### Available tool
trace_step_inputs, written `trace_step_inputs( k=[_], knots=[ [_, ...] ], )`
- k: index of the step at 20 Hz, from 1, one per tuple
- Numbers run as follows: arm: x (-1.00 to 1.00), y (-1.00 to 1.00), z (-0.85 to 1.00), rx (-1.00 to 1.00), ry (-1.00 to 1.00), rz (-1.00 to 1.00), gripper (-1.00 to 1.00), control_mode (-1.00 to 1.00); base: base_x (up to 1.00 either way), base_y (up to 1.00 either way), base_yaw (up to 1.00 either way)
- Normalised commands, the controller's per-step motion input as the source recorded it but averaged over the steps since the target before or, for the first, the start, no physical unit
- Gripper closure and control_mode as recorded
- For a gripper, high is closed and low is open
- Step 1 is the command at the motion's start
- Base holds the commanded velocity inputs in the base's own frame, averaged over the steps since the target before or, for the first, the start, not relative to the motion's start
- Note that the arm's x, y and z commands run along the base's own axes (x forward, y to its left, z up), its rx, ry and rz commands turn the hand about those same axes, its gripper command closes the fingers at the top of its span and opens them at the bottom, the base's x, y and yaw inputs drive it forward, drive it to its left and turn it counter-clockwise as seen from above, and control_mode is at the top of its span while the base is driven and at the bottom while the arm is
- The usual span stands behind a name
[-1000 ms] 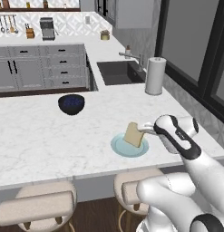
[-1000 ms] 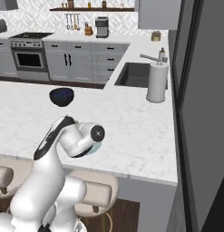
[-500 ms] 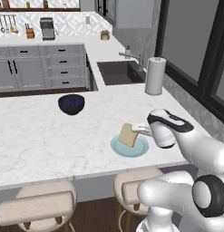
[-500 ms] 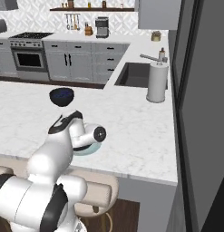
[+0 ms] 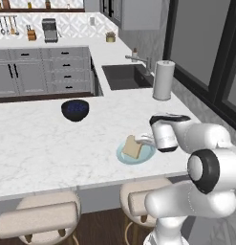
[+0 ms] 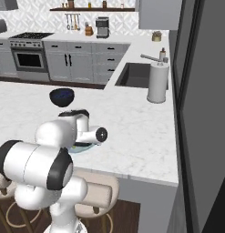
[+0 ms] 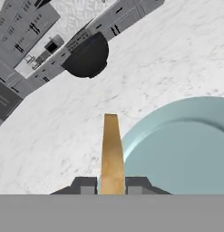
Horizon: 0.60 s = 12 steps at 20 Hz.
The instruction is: Start the toaster. Once the lever pops up, take the bread to the plate on the dining counter.
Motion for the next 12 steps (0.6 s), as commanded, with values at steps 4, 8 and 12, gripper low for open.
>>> trace_step_inputs(
  k=[4,8,12],
  knots=[
    [0.34,0.0,-0.28,0.0,0.05,0.0,1.0,-1.0,0.0,0.0,0.0],
    [0.03,0.01,-0.31,-0.03,0.0,0.0,-1.0,-1.0,0.0,0.0,0.0],
    [0.0,0.0,-0.08,-0.03,0.0,0.0,-1.0,-1.0,0.0,0.0,0.0]
  ],
)
